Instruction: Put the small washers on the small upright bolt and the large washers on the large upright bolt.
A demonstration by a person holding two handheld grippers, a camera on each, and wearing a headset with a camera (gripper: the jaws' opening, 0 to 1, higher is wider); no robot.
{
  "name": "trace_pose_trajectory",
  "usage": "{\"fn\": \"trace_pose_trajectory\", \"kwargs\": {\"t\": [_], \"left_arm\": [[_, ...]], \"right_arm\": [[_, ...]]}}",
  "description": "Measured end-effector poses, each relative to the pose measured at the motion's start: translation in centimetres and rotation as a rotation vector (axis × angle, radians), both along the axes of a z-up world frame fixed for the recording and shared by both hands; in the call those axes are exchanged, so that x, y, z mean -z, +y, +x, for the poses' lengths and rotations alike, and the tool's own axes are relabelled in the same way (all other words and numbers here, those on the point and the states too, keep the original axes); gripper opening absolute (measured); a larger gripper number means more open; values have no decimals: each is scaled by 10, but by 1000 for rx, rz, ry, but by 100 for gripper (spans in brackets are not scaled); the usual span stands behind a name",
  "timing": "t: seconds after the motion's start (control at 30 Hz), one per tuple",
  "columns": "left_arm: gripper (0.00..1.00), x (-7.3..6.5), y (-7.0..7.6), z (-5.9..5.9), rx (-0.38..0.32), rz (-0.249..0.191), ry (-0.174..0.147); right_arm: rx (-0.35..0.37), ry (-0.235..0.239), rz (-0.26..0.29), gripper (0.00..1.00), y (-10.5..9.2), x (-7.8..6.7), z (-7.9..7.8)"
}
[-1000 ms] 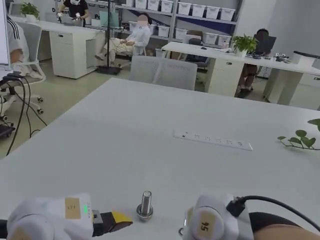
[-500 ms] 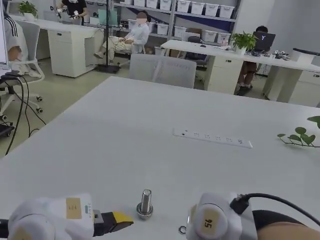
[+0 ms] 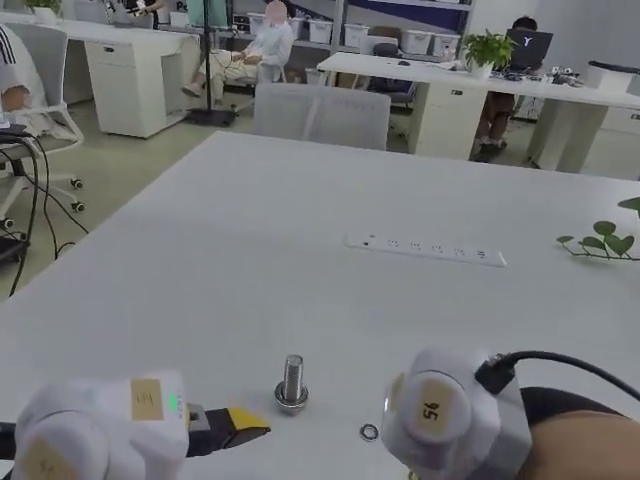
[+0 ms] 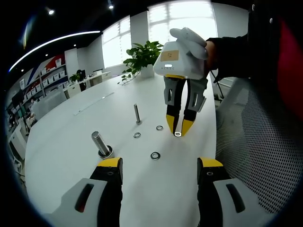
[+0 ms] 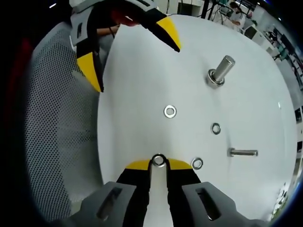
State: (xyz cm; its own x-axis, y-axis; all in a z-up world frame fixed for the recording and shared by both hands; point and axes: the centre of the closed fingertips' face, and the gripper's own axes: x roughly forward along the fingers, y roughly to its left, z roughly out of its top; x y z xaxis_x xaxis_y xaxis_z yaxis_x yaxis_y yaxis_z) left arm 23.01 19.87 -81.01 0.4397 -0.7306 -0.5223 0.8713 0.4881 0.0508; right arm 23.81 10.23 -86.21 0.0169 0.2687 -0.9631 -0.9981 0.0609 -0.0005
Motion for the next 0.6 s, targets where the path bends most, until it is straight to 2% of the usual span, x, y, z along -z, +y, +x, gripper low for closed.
{"fn": "trace_pose_trajectory", "kwargs": {"t": [0.13, 0.3, 0.6], "left_arm": [[63, 1, -1, -1, 4, 2, 6], [63, 3, -2, -2, 6, 0, 13], [62, 5, -3, -4, 19, 1, 25]], "right_arm": [[12, 7, 25, 13, -2, -7, -1], [17, -2, 26, 13, -10, -18, 1], [31, -50, 53, 13, -27, -55, 16]]}}
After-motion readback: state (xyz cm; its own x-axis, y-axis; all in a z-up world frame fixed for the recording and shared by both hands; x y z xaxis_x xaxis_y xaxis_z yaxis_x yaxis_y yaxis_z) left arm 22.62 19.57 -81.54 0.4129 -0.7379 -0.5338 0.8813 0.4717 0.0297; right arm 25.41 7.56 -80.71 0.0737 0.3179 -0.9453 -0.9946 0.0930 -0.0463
